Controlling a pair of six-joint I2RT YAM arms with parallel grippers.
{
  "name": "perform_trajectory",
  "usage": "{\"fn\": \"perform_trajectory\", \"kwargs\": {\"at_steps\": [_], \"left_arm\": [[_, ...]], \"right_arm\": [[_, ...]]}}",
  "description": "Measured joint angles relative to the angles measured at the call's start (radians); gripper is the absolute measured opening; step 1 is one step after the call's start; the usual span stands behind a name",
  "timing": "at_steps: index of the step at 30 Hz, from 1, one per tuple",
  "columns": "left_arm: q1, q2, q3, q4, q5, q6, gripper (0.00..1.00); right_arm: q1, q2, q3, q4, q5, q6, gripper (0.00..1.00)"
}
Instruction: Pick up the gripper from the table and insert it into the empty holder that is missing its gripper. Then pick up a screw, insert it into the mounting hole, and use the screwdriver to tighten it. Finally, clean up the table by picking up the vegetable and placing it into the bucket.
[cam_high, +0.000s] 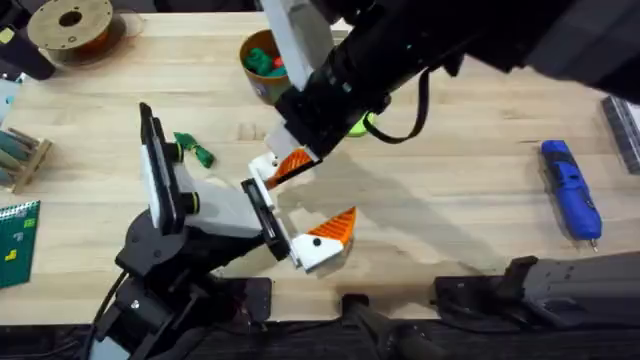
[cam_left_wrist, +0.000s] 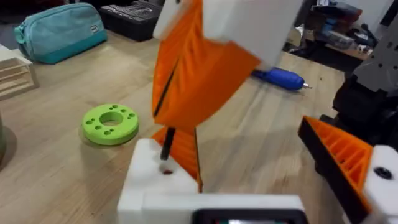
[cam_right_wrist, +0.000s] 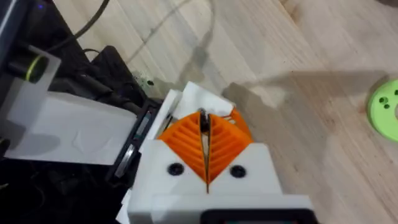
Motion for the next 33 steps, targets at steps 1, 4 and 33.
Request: {"fn": "perform_trajectory", "kwargs": {"at_steps": [1,4,33], "left_arm": [[0.0,0.0,0.0,0.0,0.0,0.0,0.987],[0.0,0.0,0.0,0.0,0.0,0.0,0.987],[0.0,0.0,0.0,-0.001,-0.001,-0.007,0.987]], "right_arm": [[0.003,0.004,0.0,0.0,0.0,0.0,0.008],[0.004,0.013,0.0,0.0,0.0,0.0,0.008],[0.018,0.037,0.0,-0.013,0.0,0.008,0.007]]}}
